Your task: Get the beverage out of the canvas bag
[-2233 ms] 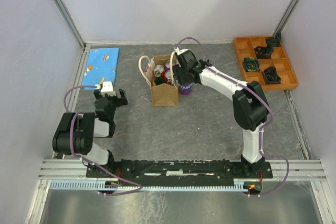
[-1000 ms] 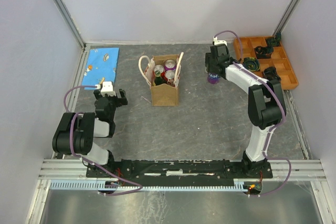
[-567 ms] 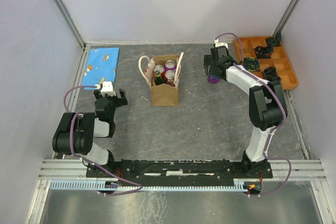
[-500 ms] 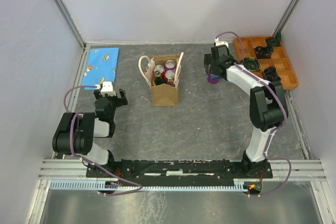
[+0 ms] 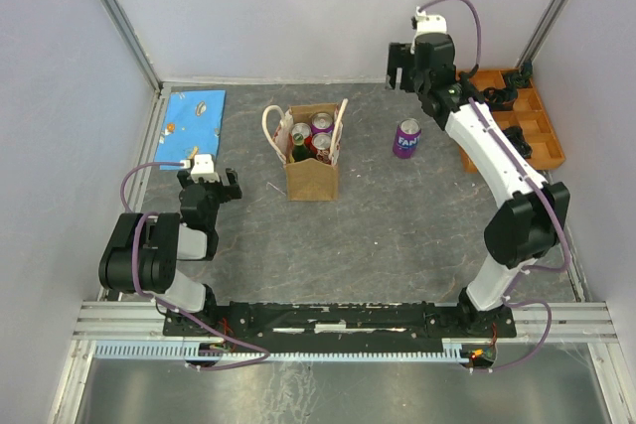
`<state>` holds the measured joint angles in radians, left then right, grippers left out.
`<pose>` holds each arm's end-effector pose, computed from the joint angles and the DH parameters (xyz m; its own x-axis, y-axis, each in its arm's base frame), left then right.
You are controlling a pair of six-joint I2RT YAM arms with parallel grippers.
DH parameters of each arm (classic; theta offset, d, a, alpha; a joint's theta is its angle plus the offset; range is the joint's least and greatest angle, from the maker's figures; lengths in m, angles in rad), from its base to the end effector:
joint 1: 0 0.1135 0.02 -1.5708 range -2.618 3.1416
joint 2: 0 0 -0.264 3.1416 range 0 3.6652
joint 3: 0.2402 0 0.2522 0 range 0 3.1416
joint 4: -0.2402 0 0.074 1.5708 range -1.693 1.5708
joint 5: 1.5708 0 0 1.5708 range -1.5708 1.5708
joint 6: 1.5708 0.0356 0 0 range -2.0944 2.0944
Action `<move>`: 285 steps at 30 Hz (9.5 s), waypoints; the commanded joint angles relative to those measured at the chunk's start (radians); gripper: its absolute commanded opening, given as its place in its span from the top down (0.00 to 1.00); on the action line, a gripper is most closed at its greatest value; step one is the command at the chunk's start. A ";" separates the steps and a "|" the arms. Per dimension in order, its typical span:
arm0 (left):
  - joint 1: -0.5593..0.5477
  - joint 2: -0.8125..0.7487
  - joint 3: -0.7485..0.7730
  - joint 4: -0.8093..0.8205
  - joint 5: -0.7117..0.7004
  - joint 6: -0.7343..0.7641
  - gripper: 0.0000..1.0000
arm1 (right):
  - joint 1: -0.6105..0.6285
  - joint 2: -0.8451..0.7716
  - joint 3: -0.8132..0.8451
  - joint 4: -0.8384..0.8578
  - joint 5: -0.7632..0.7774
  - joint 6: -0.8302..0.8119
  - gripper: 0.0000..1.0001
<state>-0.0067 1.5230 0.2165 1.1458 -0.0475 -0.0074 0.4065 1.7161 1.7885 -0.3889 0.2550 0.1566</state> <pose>0.2374 0.0001 0.1389 -0.1597 -0.0063 -0.9871 -0.0413 0.9991 0.0003 0.3721 0.1504 0.4185 -0.3077 0.0318 -0.9509 -0.1158 0.9908 0.0707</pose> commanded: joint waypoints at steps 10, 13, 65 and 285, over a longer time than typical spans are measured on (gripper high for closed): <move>-0.001 -0.002 0.022 0.026 -0.002 -0.008 0.01 | 0.196 0.169 0.243 -0.166 -0.254 -0.084 0.63; -0.001 -0.002 0.022 0.027 -0.003 -0.008 0.01 | 0.200 0.219 0.264 -0.199 -0.291 -0.077 0.64; 0.000 -0.003 0.021 0.028 -0.002 -0.008 0.01 | 0.235 0.486 0.191 -0.313 -0.213 -0.098 0.02; 0.000 -0.002 0.021 0.029 -0.001 -0.007 0.01 | 0.184 0.591 0.376 -0.124 -0.132 0.046 0.22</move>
<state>-0.0067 1.5230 0.2165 1.1458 -0.0475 -0.0071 0.5957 2.2864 2.1166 -0.5350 0.0654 0.1829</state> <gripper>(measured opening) 0.992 0.776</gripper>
